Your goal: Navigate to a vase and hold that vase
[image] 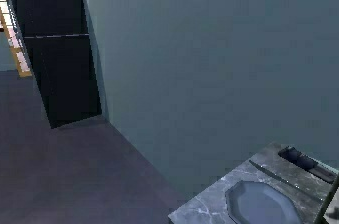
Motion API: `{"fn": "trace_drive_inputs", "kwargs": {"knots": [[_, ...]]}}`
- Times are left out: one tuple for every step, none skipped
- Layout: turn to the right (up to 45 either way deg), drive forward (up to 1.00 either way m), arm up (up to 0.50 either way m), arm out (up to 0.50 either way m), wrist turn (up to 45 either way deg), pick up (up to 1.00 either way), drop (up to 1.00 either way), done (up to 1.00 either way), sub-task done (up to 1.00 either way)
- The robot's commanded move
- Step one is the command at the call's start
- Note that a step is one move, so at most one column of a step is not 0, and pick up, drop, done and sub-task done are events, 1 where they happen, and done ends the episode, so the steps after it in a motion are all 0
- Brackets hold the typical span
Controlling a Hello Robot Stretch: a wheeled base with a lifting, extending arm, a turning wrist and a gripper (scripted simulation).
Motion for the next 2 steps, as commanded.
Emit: {"fn": "trace_drive_inputs", "kwargs": {"knots": [[0.0,0.00,0.00,0.34,0.0,0.00,0.00,0.00,0.00],[0.0,0.00,0.00,0.00,45.0,0.00,0.00,0.00,0.00]]}}
